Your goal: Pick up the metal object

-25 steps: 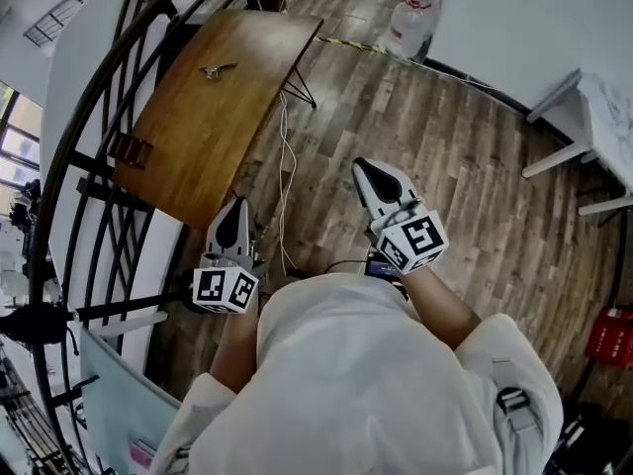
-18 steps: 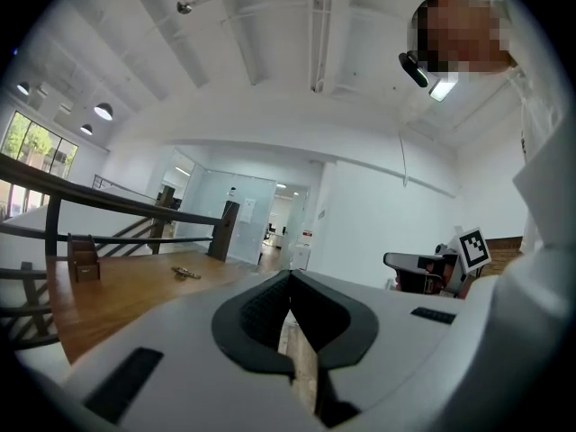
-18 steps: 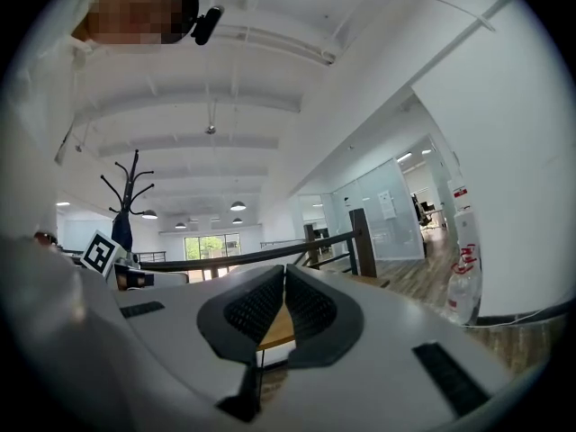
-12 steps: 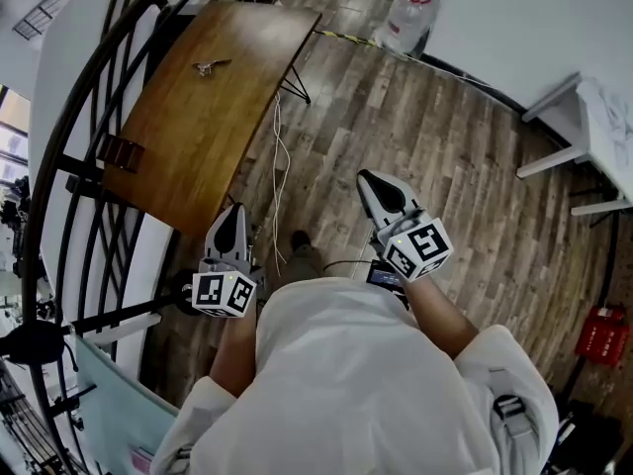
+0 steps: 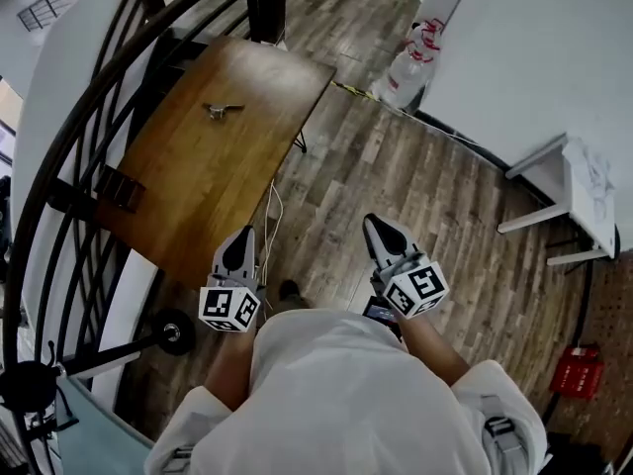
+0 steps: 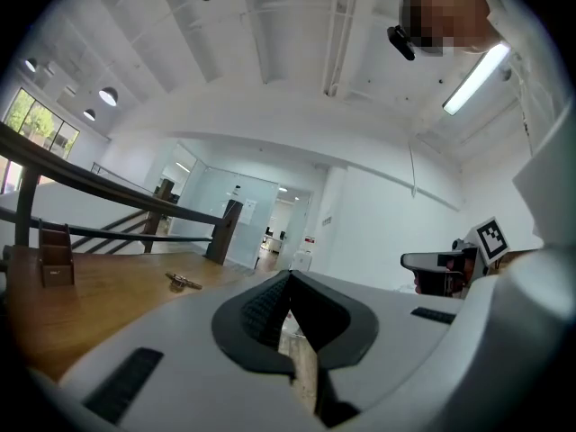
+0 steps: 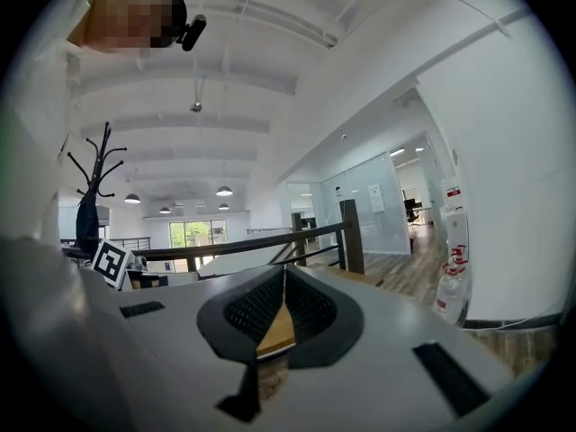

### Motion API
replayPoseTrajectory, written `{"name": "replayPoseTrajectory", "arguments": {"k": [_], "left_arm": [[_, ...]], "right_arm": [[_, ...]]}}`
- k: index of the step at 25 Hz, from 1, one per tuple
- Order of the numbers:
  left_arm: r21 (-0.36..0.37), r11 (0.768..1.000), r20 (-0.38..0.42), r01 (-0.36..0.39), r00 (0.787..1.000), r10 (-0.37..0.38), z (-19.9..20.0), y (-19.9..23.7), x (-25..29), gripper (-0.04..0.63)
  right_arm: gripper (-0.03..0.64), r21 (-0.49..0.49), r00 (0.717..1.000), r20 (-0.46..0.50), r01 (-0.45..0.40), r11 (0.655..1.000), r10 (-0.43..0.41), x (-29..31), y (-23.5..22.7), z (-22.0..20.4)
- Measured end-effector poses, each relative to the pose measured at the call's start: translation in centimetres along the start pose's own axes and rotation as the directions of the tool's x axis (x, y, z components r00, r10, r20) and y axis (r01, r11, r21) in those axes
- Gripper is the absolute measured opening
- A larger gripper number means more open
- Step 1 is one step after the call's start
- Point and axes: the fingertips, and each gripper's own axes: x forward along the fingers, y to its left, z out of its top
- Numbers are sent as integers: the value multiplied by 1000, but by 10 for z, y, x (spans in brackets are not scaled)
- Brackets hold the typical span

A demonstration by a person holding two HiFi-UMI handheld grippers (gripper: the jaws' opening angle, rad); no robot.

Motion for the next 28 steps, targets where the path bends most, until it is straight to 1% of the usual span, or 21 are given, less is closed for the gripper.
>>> {"name": "replayPoseTrajectory", "arguments": {"k": [6,10,14,18,21,24,26,28], "left_arm": [[-21,1000,-8,14,1000,-14,0,55,41,15],[-41,999,-37,20,999,-22,-12,85,65,15],[-59,998,-64,32,997,-36,-16,84,92,15],[-42,998,-72,55,996,-58,-14,79,129,15],[-32,999,-75,26,997,-28,-14,88,156,15],[-36,999,-74,-30,997,27,-15,91,187,15],[-44,997,-73,-69,995,66,-13,83,212,15],[-37,993,-77,-111,991,108,-4,70,242,15]], "right_arm": [[25,-11,1000,-16,-21,1000,21,80,6,-6],[25,-23,998,-30,-48,999,48,124,10,-15],[25,-28,999,-35,-40,999,39,139,-10,-8],[25,-37,999,-28,-28,999,27,157,-40,-5],[25,-45,999,1,-33,998,34,179,-65,-4],[25,-34,998,18,-67,997,67,204,-99,0],[26,-33,994,32,-100,994,101,219,-128,12],[25,-26,988,59,-142,990,143,236,-162,32]]}}
